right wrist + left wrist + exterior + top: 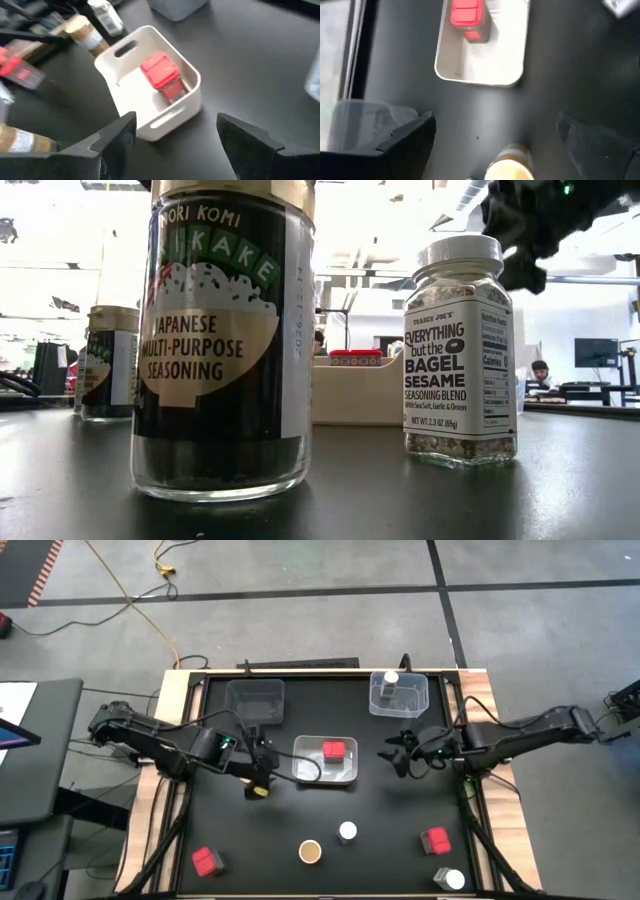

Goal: Sort spices by type
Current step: Put the golden seasoning bottle into the black bin

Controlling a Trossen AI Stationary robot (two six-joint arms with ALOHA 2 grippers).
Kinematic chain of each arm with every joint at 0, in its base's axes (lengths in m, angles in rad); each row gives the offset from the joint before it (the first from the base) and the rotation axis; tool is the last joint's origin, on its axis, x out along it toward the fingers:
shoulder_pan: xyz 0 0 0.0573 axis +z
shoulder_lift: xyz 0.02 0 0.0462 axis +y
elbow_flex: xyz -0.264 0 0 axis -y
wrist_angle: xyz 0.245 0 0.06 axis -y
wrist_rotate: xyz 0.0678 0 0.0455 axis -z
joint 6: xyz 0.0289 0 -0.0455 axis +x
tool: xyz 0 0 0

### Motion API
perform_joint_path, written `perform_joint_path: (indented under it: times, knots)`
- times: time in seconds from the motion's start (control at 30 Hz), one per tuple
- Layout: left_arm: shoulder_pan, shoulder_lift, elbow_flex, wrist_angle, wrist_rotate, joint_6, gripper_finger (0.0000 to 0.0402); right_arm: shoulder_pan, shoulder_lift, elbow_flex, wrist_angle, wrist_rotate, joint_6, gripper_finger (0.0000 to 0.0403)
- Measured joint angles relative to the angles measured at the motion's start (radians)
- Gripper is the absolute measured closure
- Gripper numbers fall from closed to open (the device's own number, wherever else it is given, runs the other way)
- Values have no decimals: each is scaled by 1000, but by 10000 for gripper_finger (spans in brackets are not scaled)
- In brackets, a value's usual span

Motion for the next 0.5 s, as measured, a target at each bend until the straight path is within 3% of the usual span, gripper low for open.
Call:
perform_joint_path:
  times: [0.23,0.5]
  knots:
    - [3,0,0,-70,-1,169,6,116,164,236,-331,38,179,101]
    - [9,0,0,-176,33,153,5,251,366,396,-595,37,385,101]
